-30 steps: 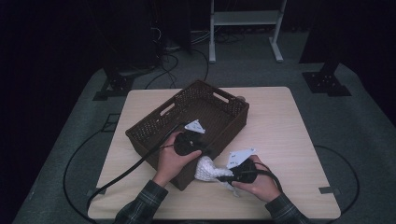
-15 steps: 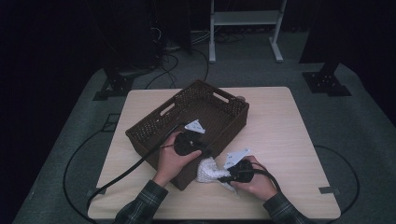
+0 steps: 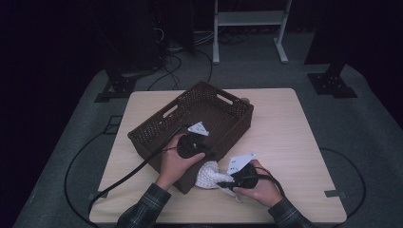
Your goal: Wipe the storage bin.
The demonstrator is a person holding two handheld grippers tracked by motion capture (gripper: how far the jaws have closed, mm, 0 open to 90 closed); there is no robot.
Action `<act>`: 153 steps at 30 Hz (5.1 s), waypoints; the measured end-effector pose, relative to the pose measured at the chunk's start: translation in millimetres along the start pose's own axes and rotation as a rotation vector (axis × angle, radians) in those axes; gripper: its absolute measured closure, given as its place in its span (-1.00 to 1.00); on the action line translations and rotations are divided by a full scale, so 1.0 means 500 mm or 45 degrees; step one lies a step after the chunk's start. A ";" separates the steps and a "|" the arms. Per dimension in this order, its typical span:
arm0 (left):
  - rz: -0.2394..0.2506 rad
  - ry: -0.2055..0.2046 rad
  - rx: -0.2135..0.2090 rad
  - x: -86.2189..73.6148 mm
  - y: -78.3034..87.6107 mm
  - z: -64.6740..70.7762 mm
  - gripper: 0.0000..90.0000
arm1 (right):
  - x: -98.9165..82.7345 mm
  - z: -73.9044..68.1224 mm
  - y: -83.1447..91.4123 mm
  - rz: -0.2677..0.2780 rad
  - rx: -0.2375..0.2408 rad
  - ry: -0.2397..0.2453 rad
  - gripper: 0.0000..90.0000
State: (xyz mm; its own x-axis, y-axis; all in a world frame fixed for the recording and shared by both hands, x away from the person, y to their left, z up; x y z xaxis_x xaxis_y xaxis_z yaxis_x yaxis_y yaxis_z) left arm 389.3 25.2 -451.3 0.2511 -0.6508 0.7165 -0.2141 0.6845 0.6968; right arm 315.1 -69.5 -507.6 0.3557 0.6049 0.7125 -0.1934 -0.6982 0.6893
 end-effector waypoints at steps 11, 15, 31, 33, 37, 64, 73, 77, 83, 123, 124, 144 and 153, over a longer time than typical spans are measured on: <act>0.004 0.005 -0.001 0.001 -0.001 0.001 0.56 | 0.034 -0.029 0.028 0.074 0.018 0.060 0.68; 0.005 0.005 -0.001 0.001 -0.001 0.001 0.56 | 0.044 -0.038 0.038 0.099 0.028 0.080 0.68; 0.003 0.005 0.002 0.001 -0.002 0.001 0.56 | 0.067 -0.065 0.022 0.113 0.088 0.108 0.68; 0.003 0.003 0.002 0.001 -0.002 0.001 0.56 | 0.068 -0.067 0.013 0.105 0.095 0.105 0.68; 0.004 0.006 0.004 0.001 -0.002 0.002 0.56 | 0.069 -0.064 -0.003 0.086 0.093 0.111 0.68; 0.009 0.014 0.004 0.002 -0.003 0.003 0.56 | 0.035 -0.043 -0.081 -0.053 0.096 0.081 0.68; -0.003 0.003 0.004 0.000 -0.002 0.002 0.56 | 0.009 -0.035 -0.106 -0.123 0.098 0.031 0.68; 0.004 0.009 0.004 0.001 -0.002 0.002 0.56 | 0.008 -0.032 -0.099 -0.122 0.086 0.030 0.68; 0.001 0.003 0.002 0.000 -0.002 0.001 0.56 | 0.000 -0.014 -0.052 -0.072 0.028 0.032 0.68; 0.135 -0.075 0.146 0.006 0.095 -0.009 0.60 | -0.161 0.189 0.179 0.062 -0.426 -0.363 0.68; 0.129 -0.052 0.141 0.004 0.104 -0.009 0.65 | -0.164 0.191 0.181 0.057 -0.433 -0.361 0.68; 0.153 0.120 0.165 -0.135 0.244 0.027 1.00 | -0.171 0.202 0.185 0.054 -0.444 -0.386 0.68; 0.147 0.140 0.186 -0.180 0.262 0.045 0.99 | -0.173 0.206 0.192 0.069 -0.457 -0.403 0.68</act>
State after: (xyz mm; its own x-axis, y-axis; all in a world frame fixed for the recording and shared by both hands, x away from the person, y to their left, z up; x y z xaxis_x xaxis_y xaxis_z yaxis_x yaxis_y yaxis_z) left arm 317.5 165.9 -423.7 0.3171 -0.5258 0.7893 -0.3796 0.6923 0.6137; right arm 360.1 -228.2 -516.8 0.5864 0.3863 0.7120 -0.5028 -0.5155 0.6938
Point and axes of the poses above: each handheld gripper's, and its own axes: y roughly backward along the jaws, x roughly out of its top, z roughly to its right, the point moved 8 cm from there along -y, roughly forward along the jaws, and after that the axes turned 9 degrees about -y, right-handed, at the moved point
